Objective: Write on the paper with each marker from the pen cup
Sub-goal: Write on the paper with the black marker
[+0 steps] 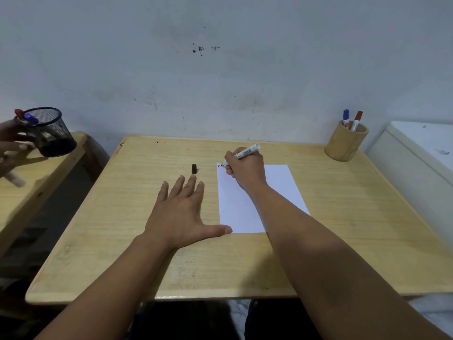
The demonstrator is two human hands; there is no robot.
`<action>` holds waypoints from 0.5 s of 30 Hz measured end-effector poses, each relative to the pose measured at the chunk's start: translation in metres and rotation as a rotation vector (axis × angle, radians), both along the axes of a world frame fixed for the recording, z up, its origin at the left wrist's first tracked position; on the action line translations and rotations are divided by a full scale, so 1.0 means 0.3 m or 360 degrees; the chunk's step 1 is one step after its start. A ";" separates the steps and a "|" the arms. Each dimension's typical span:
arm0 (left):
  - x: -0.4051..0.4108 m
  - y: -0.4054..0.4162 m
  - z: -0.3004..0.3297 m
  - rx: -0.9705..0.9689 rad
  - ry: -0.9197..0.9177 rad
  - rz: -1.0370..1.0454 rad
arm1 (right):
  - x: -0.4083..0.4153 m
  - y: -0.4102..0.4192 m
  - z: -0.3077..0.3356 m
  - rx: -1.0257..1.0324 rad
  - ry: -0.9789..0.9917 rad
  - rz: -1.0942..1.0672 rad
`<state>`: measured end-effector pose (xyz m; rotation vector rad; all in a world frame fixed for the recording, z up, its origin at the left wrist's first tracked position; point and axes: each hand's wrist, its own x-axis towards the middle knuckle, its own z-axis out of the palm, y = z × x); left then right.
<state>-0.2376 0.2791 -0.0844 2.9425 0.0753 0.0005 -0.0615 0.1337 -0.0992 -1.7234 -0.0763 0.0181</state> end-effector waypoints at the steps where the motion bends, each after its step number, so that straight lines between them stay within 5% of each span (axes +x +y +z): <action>1: 0.001 0.000 -0.001 0.0001 -0.0003 0.0000 | 0.001 0.000 -0.001 -0.0025 -0.0001 0.0000; 15: 0.005 0.001 -0.004 0.0021 0.0001 0.0000 | 0.006 0.003 0.012 -0.0057 0.0018 0.0055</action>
